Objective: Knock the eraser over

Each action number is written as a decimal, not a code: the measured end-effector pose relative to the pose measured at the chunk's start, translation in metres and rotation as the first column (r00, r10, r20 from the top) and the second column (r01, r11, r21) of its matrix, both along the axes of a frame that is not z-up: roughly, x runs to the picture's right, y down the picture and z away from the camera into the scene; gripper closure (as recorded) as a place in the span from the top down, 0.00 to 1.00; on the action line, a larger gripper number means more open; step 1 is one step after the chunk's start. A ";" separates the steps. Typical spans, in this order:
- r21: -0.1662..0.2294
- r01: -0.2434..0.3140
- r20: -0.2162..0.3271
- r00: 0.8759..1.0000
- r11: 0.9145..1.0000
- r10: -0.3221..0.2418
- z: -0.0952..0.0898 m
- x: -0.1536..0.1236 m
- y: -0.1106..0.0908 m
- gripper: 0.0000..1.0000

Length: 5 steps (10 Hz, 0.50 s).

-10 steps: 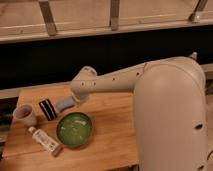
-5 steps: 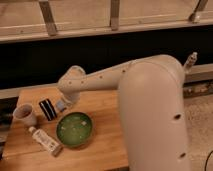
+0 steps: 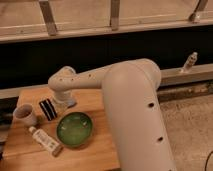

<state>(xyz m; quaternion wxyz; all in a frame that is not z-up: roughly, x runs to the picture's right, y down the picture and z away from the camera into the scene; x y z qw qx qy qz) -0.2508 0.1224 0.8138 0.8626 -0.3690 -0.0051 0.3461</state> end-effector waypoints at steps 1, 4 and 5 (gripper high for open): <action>-0.025 0.007 0.004 1.000 1.000 -0.007 0.005 0.000 0.001 0.00; -0.097 0.040 0.035 0.999 0.995 -0.036 0.012 -0.010 0.008 0.00; -0.105 0.047 0.050 0.998 0.993 -0.042 0.011 -0.015 0.006 0.00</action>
